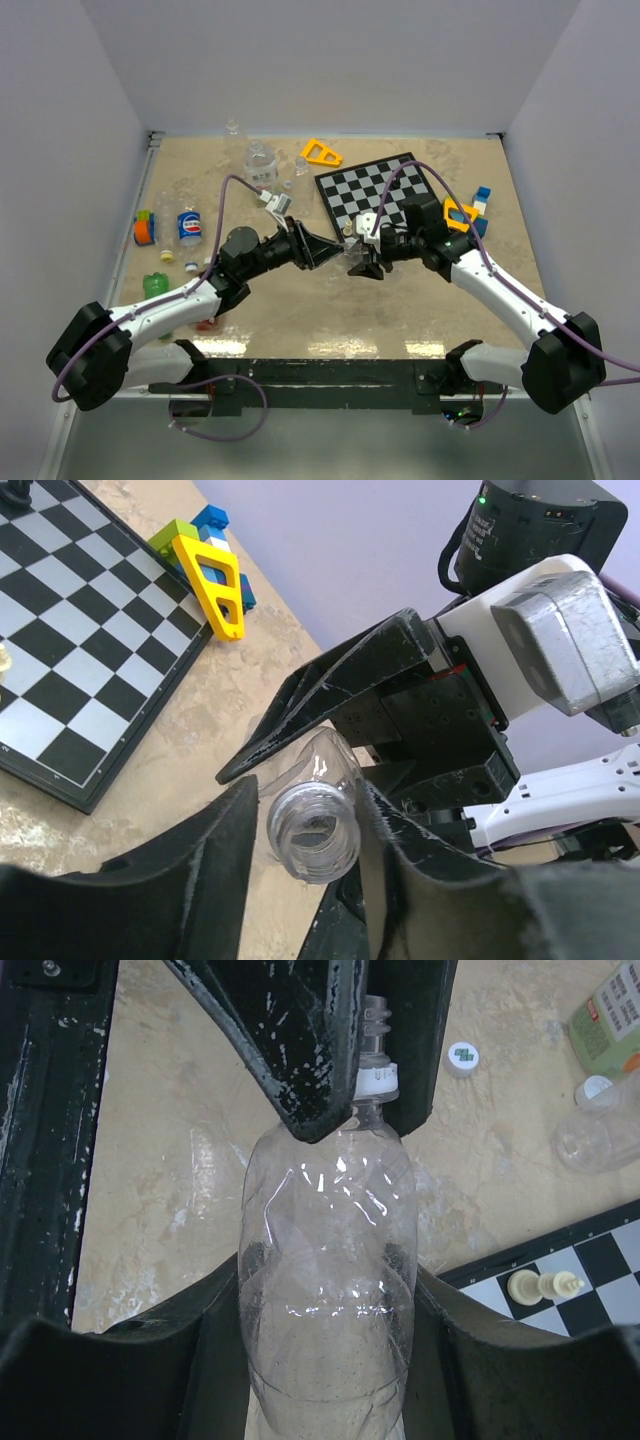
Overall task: Unscrew the bottle caps
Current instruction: Place the plastic bottle at the center of the board.
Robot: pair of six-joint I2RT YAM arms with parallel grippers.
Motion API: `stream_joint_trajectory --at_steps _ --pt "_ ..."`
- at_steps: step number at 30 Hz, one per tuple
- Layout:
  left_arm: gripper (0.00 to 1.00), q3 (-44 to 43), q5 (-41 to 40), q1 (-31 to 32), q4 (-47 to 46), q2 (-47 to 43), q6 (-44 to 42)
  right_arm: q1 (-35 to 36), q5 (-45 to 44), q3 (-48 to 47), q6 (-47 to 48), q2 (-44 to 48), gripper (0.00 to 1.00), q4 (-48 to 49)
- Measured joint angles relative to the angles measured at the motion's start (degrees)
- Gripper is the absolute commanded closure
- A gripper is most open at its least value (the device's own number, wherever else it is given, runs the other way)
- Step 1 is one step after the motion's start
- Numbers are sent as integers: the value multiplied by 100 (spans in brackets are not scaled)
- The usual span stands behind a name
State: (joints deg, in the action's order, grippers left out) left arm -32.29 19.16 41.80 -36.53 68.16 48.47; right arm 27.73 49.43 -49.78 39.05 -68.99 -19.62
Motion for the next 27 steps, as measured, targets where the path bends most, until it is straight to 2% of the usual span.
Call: stream_joint_trajectory --at_steps 2,3,4,9,12,14,16,17,27 --pt "68 -63 13 15 31 44 -2 0 -26 0 -15 0 81 -15" --pt "77 -96 13 22 50 57 -7 0 -37 0 -26 -4 80 -15" --pt "100 -133 13 24 96 70 -28 -4 -44 0 -37 -4 80 -13" --pt "100 -293 17 24 385 79 -140 -13 -46 0 -50 -4 73 -11" --pt "100 -411 -9 33 719 0 -238 -15 -35 0 -48 -4 63 -7" --pt "100 -461 -44 35 949 -111 -317 -9 -13 0 -46 -4 53 15" --pt "100 -492 -87 50 1145 -221 -369 7 17 0 -44 -4 31 50" --pt "100 -496 -109 61 1211 -260 -378 13 33 0 -35 -4 2 63" --pt "100 -522 -505 39 2035 -568 -592 -17 52 -2 39 15 2 -7"
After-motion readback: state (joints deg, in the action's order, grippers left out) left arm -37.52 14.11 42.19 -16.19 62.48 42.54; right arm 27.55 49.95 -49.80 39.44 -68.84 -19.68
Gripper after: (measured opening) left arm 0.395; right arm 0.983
